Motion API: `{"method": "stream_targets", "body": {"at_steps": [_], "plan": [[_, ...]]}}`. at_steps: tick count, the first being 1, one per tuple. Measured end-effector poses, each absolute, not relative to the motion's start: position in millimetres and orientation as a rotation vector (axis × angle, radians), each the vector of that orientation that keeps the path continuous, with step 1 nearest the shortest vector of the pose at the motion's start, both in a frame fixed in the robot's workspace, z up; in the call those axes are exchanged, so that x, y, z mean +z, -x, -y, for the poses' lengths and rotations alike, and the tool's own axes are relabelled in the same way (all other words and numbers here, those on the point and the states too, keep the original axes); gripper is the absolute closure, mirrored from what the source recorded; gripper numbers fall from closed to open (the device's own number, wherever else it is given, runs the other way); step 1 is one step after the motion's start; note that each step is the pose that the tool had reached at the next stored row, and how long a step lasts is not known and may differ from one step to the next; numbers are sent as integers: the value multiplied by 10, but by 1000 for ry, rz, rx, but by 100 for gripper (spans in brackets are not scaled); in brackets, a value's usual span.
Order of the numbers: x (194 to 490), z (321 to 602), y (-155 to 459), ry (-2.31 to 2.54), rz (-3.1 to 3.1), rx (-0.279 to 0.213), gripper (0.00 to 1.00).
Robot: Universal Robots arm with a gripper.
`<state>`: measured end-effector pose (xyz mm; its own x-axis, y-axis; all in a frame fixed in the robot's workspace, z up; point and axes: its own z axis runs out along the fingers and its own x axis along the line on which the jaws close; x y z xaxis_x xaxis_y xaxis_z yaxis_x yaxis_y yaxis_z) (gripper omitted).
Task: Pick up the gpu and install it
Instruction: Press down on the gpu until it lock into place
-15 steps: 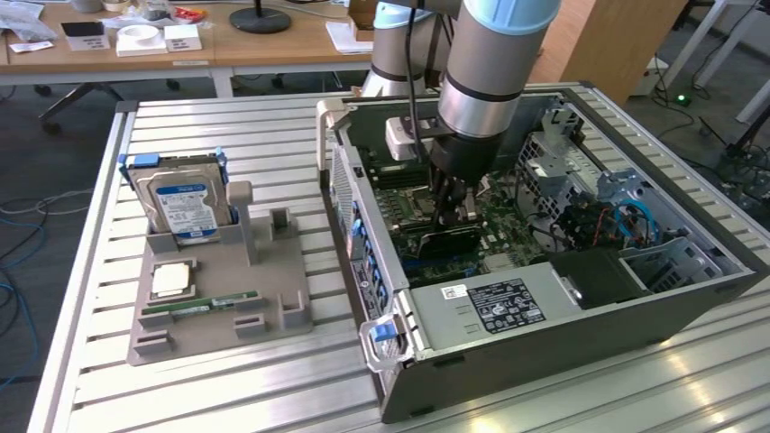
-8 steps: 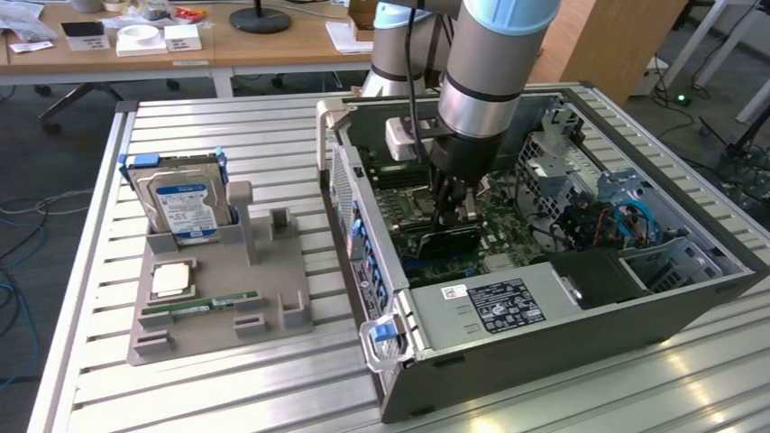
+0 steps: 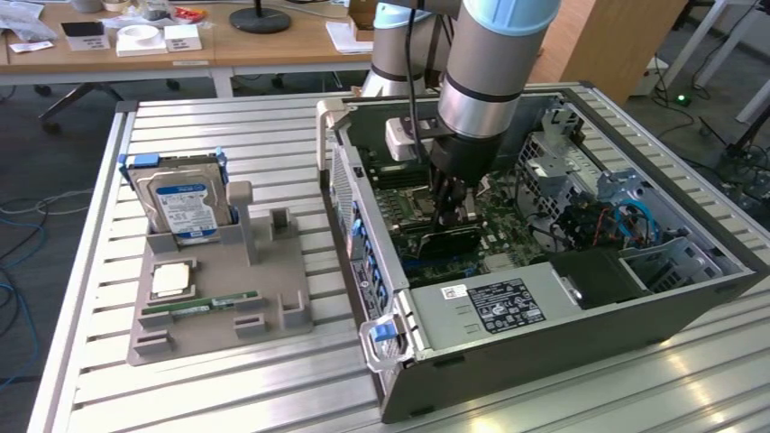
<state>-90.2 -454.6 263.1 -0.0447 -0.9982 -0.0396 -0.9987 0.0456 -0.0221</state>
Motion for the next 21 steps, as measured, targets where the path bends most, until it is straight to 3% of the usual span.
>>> {"method": "stream_targets", "body": {"at_steps": [21], "plan": [[2630,4550,903,2139,-2238,20,89]]}}
